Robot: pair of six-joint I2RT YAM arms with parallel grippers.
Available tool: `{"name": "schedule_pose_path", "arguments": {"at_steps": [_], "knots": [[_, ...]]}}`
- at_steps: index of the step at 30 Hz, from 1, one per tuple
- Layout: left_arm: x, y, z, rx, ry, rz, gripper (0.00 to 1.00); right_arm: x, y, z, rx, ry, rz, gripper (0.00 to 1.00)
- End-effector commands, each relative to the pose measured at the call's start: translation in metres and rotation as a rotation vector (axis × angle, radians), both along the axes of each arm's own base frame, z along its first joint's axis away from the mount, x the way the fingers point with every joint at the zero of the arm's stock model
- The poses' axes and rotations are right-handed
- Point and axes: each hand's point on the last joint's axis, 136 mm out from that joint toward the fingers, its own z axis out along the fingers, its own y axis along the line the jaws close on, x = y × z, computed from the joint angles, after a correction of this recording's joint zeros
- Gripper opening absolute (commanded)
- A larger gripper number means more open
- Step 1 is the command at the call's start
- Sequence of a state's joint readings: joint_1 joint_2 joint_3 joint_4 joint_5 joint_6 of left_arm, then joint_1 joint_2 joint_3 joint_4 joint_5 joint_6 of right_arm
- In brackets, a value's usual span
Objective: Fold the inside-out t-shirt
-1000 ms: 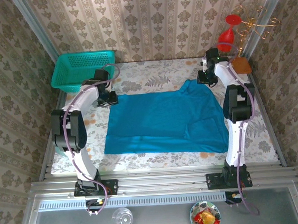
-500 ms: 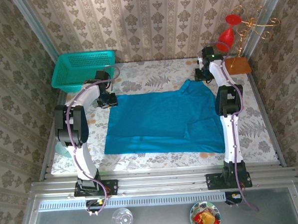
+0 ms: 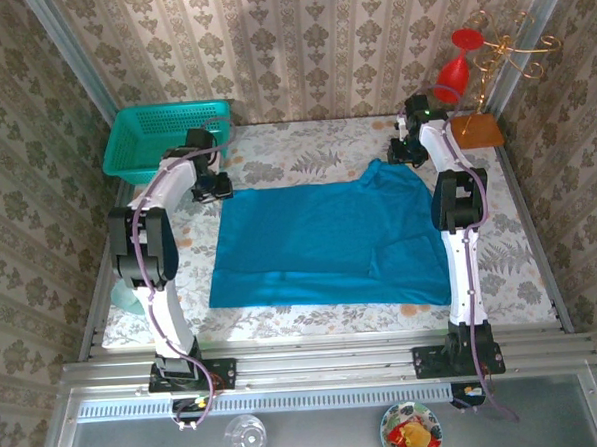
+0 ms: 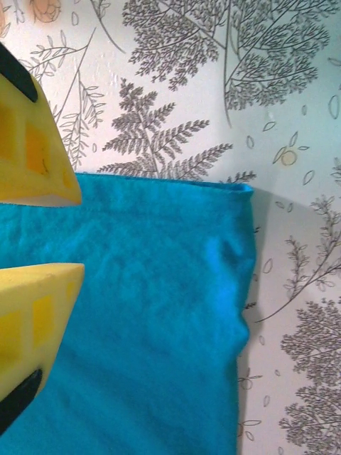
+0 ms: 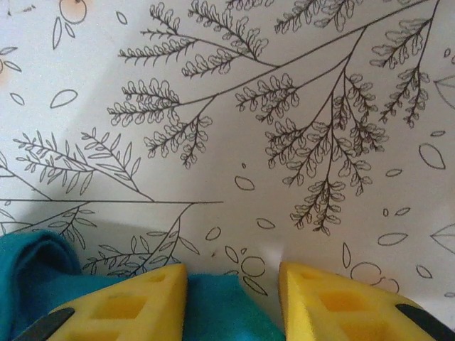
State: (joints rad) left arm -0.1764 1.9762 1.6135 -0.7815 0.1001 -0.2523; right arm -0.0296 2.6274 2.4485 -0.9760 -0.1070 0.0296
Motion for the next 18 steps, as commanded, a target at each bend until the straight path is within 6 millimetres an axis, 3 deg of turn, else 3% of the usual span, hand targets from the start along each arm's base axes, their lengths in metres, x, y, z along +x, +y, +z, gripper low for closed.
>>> {"name": "schedule_pose_path", "arguments": {"at_steps": [1, 6, 18], "knots": [[-0.001, 0.004, -0.005, 0.007, 0.032, -0.017, 0.29, -0.011, 0.006, 0.016, 0.023, 0.017, 0.008, 0.38], [0.001, 0.003, -0.007, 0.000, 0.034, -0.018, 0.29, -0.010, 0.007, 0.021, 0.024, 0.008, 0.011, 0.28], [0.005, 0.000, -0.007, -0.021, 0.025, -0.020, 0.29, -0.007, 0.008, 0.058, 0.039, -0.050, -0.003, 0.00]]}}
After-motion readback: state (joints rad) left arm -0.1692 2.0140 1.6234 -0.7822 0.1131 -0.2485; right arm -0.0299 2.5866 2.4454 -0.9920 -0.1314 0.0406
